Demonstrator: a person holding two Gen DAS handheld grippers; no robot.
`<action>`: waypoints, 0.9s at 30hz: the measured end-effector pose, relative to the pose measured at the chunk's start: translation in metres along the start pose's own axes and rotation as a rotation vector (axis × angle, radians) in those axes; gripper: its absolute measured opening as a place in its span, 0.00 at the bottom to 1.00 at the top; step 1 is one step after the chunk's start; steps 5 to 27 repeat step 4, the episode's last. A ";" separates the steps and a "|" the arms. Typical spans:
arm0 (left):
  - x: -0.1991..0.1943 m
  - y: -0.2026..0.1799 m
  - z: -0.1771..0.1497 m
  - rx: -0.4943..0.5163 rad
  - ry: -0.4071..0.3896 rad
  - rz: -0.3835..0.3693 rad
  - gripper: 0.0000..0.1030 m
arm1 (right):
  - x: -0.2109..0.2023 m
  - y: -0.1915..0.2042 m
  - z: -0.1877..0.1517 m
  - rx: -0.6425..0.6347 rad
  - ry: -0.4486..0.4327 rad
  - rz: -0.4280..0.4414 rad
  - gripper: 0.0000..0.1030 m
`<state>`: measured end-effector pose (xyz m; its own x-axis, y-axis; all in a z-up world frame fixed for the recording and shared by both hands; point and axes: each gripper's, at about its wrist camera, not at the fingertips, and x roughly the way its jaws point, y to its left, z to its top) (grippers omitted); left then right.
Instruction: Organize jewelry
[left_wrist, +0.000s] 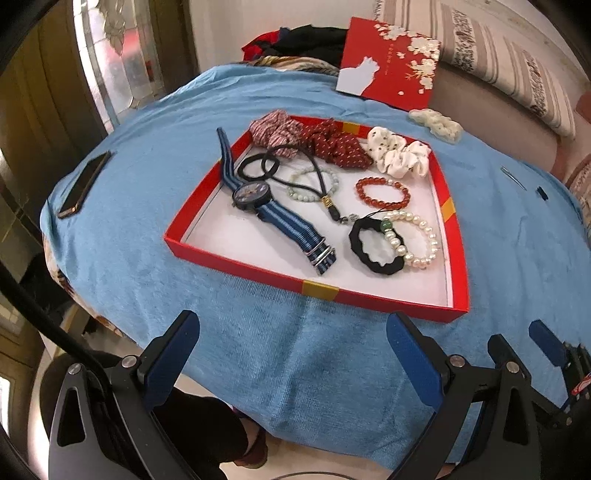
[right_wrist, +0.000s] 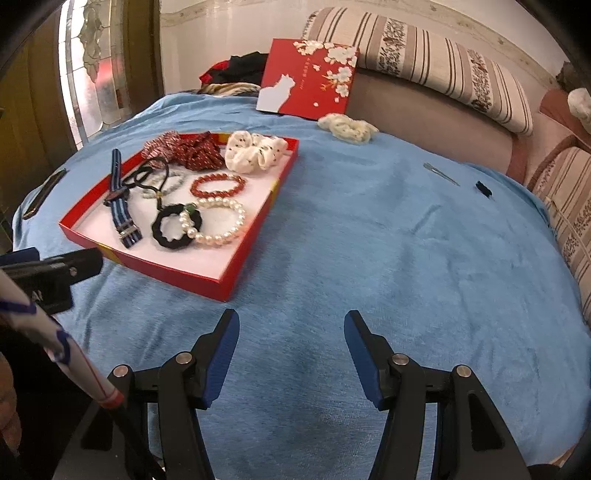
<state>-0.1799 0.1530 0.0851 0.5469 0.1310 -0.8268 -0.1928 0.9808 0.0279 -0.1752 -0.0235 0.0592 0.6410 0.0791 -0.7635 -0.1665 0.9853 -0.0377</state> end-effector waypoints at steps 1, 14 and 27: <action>-0.004 -0.003 0.000 0.014 -0.017 0.007 0.98 | -0.002 -0.001 0.001 0.002 -0.002 0.005 0.61; -0.013 -0.012 0.002 0.045 -0.043 0.013 0.98 | -0.007 -0.008 0.005 0.013 -0.003 0.018 0.62; -0.013 -0.012 0.002 0.045 -0.043 0.013 0.98 | -0.007 -0.008 0.005 0.013 -0.003 0.018 0.62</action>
